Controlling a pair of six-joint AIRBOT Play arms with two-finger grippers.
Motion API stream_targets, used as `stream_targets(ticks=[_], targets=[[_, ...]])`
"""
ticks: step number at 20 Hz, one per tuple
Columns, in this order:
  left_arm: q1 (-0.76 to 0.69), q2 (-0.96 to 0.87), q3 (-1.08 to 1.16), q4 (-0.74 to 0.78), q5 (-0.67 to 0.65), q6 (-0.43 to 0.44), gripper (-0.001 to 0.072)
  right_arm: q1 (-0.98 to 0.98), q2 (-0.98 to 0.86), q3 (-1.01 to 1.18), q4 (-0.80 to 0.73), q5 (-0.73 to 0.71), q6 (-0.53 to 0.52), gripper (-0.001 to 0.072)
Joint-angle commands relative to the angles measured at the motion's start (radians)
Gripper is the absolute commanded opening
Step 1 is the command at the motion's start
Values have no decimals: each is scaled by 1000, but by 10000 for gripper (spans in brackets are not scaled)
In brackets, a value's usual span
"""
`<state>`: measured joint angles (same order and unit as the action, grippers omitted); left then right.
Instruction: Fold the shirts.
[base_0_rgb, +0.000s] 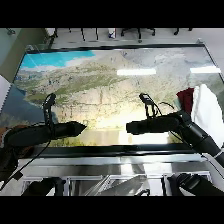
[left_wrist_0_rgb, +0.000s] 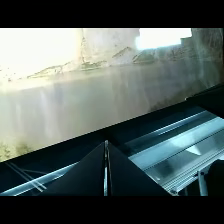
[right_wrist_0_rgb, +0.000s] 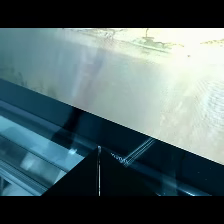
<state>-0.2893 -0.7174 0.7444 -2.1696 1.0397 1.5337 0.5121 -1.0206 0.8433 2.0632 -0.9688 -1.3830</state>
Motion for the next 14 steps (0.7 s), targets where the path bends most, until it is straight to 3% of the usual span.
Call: stream_targets(ticks=[1, 4, 7, 8, 9, 14], targets=[[3, 2, 0, 17, 2, 2, 13, 1, 0, -1, 2, 0, 0, 21], [58, 1, 39, 220, 126, -1, 13, 1, -1, -1, 2, 0, -1, 21], [173, 2, 84, 683, 297, -90, 25, 1, -1, -1, 2, 0, 0, 21], [222, 1, 74, 807, 329, -89, 304, 1, -1, -1, 2, 0, 0, 21], [282, 1, 47, 901, 325, -90, 708, 1, -2, -1, 2, 0, 0, 21], [670, -100, -128, 947, 101, -91, 688, 1, -2, -1, 2, 0, 0, 21]])
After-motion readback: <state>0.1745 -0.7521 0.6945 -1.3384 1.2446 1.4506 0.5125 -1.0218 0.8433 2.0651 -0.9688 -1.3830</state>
